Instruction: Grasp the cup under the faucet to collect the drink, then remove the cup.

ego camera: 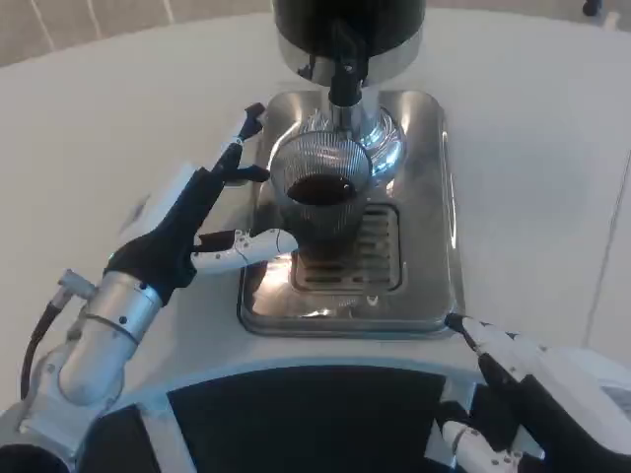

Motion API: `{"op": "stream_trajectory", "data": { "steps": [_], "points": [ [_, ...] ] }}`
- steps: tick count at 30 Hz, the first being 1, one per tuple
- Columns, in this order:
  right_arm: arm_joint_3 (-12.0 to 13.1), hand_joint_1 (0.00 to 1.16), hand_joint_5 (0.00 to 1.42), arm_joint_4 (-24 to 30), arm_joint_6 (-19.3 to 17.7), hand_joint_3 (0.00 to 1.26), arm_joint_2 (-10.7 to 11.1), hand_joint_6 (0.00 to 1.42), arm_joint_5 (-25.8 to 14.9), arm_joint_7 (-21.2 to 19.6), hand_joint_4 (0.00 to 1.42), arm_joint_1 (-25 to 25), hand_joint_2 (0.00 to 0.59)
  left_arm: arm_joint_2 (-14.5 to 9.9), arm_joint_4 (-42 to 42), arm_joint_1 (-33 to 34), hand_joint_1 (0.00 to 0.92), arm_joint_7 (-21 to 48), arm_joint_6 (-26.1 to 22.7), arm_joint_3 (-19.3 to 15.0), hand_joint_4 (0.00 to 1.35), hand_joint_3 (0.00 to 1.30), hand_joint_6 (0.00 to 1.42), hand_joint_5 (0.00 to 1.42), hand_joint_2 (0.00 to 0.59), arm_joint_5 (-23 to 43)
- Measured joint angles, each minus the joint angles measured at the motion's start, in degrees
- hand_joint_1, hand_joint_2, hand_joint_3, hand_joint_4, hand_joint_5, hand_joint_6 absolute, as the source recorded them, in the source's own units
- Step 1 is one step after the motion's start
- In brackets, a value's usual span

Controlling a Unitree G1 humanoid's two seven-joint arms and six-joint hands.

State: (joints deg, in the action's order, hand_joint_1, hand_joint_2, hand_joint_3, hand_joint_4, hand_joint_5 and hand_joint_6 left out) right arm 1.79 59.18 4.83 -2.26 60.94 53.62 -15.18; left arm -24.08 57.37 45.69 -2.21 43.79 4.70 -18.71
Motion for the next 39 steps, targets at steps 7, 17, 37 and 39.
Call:
{"op": "stream_trajectory", "data": {
  "steps": [7, 17, 37, 39],
  "points": [
    [-0.12, 0.1, 0.0, 0.0, 0.12, 0.01, -0.24, 0.0, 0.57, 0.02, 0.0, 0.32, 0.485, 0.08, 1.52, 1.09, 0.375, 1.49, 0.48, 0.87, 0.01, 0.0, 0.21, 0.28, 0.042, 0.18],
    [-0.42, 0.15, 0.0, 0.0, -0.81, 0.02, -1.24, 0.0, 0.85, 0.03, 0.0, -1.01, 0.471, 0.44, 2.95, 2.52, 0.375, 4.1, 1.59, 1.06, 0.0, 0.0, 0.2, 0.3, 0.042, 0.46],
    [-0.25, 0.22, 0.0, 0.0, -1.08, 0.06, -1.27, 0.0, 1.49, 0.07, 0.0, -0.77, 0.474, 2.69, 5.32, 6.06, 0.359, 4.94, 1.88, 3.12, 0.0, 0.0, 0.21, 0.35, 0.042, 0.23],
    [-0.23, 0.23, 0.0, 0.0, -0.96, 0.06, -1.27, 0.0, 1.64, 0.08, 0.0, -0.77, 0.474, 2.79, 5.61, 6.43, 0.357, 4.93, 1.79, 3.28, 0.0, 0.0, 0.24, 0.36, 0.047, 0.12]
  ]
}}
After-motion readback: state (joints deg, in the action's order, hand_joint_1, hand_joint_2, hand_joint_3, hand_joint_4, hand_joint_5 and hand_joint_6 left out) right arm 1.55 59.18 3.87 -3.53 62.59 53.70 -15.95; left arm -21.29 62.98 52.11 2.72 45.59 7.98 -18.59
